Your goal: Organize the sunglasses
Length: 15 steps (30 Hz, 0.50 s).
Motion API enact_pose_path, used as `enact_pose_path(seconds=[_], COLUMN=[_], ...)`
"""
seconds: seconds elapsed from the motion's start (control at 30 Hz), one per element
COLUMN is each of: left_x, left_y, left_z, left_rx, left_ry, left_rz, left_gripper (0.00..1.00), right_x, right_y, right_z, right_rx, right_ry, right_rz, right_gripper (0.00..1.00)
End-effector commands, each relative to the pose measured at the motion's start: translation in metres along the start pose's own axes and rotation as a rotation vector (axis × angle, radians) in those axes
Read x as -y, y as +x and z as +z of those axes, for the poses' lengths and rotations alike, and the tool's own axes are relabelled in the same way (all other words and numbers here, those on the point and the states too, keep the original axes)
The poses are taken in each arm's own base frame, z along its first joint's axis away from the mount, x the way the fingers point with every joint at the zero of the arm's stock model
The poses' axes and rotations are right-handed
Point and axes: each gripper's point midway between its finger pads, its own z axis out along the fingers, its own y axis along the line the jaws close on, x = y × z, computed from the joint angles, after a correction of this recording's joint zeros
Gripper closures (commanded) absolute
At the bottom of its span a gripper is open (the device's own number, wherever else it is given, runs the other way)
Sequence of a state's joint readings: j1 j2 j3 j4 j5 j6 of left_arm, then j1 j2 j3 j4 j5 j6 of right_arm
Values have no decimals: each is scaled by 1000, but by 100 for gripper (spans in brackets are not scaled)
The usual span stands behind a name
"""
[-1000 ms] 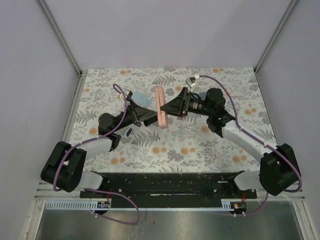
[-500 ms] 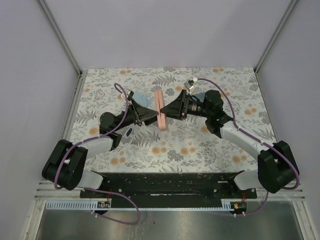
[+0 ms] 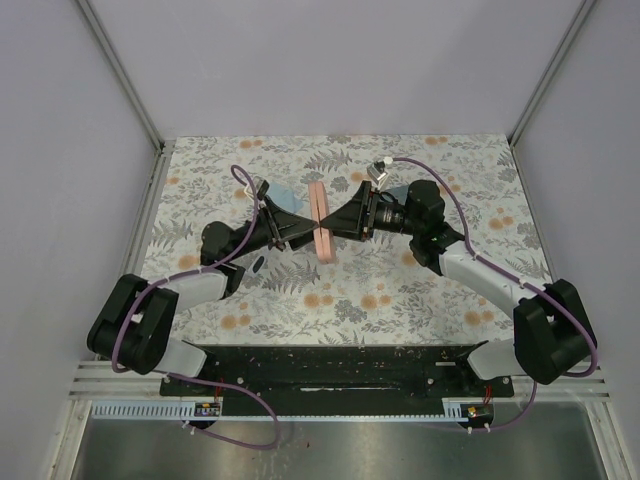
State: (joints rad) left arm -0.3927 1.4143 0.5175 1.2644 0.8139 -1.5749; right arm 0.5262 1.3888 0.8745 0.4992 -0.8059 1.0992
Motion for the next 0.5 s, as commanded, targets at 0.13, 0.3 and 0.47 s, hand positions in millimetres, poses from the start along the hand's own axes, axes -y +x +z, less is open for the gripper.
enact_pose_path(seconds=[0.13,0.3,0.47], left_x=[59,23,-35], left_y=[6,2,0], left_z=[-2,1,7], left_rx=[-11,3,8], left_ry=[265,159,-73], left_rz=[328,304,296], left_gripper=[57,64,66], right_x=[17,54,94], right_y=[-4,-10,-8], right_z=[-3,-11,-23], right_rx=[15,59,79], right_ry=[166,343,497], right_rz=[-86,-115,-115], right_gripper=[66,66,66])
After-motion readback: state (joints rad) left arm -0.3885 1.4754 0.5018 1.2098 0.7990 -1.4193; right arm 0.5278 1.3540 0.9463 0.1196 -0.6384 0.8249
